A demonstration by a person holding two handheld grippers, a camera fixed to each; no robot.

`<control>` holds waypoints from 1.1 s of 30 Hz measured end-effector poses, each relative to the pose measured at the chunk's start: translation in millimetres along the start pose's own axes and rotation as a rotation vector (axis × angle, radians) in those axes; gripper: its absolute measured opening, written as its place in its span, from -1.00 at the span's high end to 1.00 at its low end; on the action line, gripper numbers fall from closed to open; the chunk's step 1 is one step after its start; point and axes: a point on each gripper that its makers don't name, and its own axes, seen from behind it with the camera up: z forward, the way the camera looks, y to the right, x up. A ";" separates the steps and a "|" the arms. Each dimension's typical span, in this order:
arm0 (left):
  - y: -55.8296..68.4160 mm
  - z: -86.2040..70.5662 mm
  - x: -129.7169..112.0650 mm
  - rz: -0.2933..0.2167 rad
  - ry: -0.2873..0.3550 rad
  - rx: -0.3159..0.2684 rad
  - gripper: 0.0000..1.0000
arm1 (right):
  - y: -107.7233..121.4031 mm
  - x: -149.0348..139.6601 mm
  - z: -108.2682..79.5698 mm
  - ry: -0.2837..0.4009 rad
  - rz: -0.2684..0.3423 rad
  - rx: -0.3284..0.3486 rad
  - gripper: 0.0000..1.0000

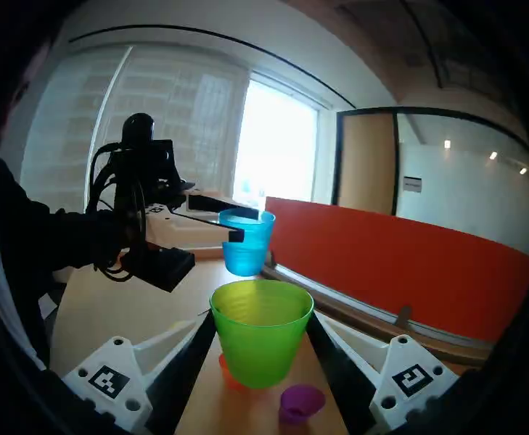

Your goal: Pour water

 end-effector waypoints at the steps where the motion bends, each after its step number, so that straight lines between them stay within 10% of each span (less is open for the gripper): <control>1: 0.0 -0.9 0.4 0.004 0.000 0.001 -0.77 | -0.6 0.1 1.1 0.001 0.000 0.002 -0.80; 33: -2.3 -16.7 13.5 0.130 -0.006 0.037 -0.78 | -18.3 7.9 33.9 0.015 -0.002 0.079 -0.80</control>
